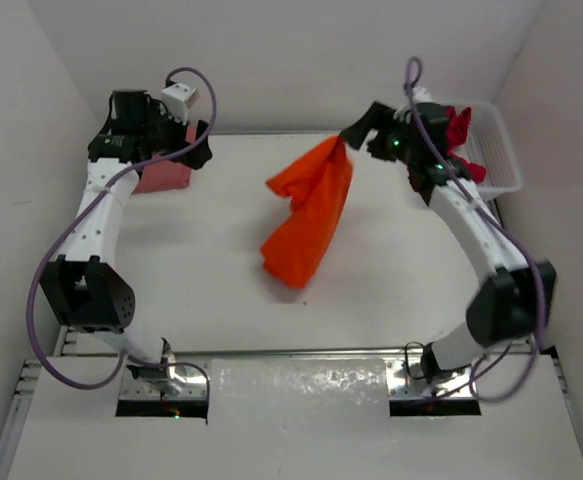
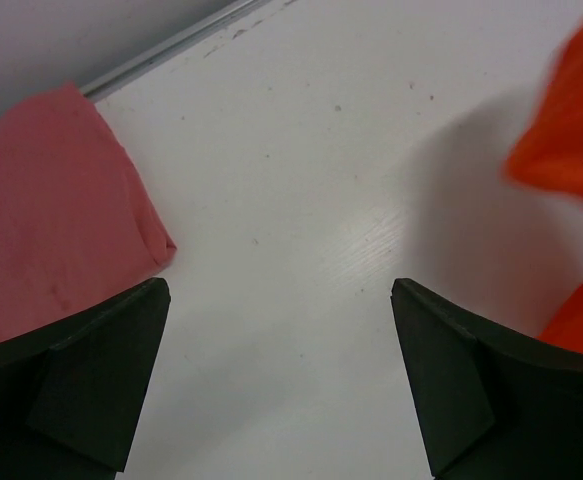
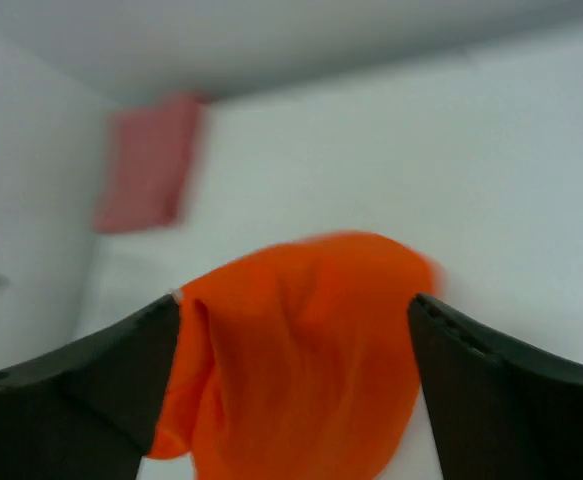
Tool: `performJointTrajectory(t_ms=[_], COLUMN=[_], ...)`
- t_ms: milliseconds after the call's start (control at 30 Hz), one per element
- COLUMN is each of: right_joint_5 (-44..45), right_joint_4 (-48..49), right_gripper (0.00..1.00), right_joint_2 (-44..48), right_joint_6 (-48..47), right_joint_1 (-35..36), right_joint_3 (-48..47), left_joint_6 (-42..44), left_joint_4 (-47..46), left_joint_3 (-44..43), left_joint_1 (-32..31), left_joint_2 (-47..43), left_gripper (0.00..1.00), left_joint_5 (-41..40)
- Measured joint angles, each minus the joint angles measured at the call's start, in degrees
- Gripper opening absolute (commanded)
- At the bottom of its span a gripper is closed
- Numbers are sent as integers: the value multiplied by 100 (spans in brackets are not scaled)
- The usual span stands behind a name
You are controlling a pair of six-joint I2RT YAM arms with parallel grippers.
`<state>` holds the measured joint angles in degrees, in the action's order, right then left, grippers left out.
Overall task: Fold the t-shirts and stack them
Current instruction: Move the tshirt to the center of the board, then flatten out the tshirt
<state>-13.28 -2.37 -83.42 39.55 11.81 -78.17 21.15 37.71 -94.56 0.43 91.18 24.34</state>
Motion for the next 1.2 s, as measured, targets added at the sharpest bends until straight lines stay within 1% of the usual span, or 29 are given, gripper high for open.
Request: performJointTrajectory(t_ms=[100, 167, 233, 267, 300, 333, 367, 400, 433, 467, 500, 533, 567, 633, 700, 833, 900, 967, 1033, 1100, 1200], right_joint_5=[306, 634, 1080, 1246, 1388, 1510, 1513, 1495, 1464, 1427, 1425, 1410, 1375, 1329, 1357, 1353, 1449, 1596, 1864, 2133, 2385], right_joint_4=[-966, -1705, -2177, -2273, -2267, -2284, -2277, -2210, -2092, -1956, -1840, -1749, -1733, -1878, -2028, -2533, -2697, -2780, -2852, -2911, -2944], right_gripper=[99, 99, 99, 99, 96, 60, 27, 4, 0, 7, 19, 29, 45, 57, 68, 69, 70, 71, 74, 73, 64], right_joint_2=[-1464, -2173, -2374, -2238, -1963, -1705, -1335, -1034, -824, -675, -616, -640, -763, -1174, -1602, -2055, -2306, -2594, -2900, -3154, -3458], right_joint_6=[-295, -614, -1049, -1244, -1456, -1705, -1836, -2048, -2192, -2321, -2413, -2494, -2573, -2702, -2933, -3670, -3928, -4052, -4120, -4148, -4170], right_joint_1=[-205, -295, -251, -138, 79, 304, 684, 1123, 1506, 1934, 2345, 2649, 2892, 3169, 3421, 4221, 4743, 5090, 5209, 5152, 5016], right_joint_3=[-39, -31, 227, 426, 682, 841, 981, 1016, 1005, 951, 872, 793, 695, 428, 350, 575, 498, 321, 107, -98, -179], left_joint_6=[31, 87, 109, 98, 68, -11, -59, -186, -293, -389, -470, -533, -595, -667, -671, -664, -667, -671, -671, -667, -645], left_joint_4=[0, -4, -7, -24, -26, -28, -22, -17, 4, 17, 0, -13, -31, -66, -70, -129, -201, -286, -330, -323, -317], left_joint_3=[-2, 33, 170, 286, 404, 573, 734, 901, 1027, 1143, 1261, 1399, 1547, 1860, 2107, 2420, 2498, 2570, 2651, 2726, 2754], left_joint_1=[0, 0, 7, 20, 70, 144, 240, 428, 634, 857, 1034, 1222, 1360, 1453, 1412, 1335, 1318, 1316, 1316, 1316, 1316], left_joint_2=[52, 79, 76, 74, 74, 74, 74, 81, 107, 146, 175, 184, 181, 122, 42, -227, -341, -417, -452, -472, -476], left_gripper=[91, 91, 92, 91, 87, 81, 81, 79, 78, 78, 78, 78, 78, 79, 79, 79, 79, 79, 79, 79, 79], left_joint_5=[-105, -173, -236, -249, -201, -83, 7, 129, 214, 245, 238, 192, 146, 107, 120, 122, 122, 129, 146, 144, 114])
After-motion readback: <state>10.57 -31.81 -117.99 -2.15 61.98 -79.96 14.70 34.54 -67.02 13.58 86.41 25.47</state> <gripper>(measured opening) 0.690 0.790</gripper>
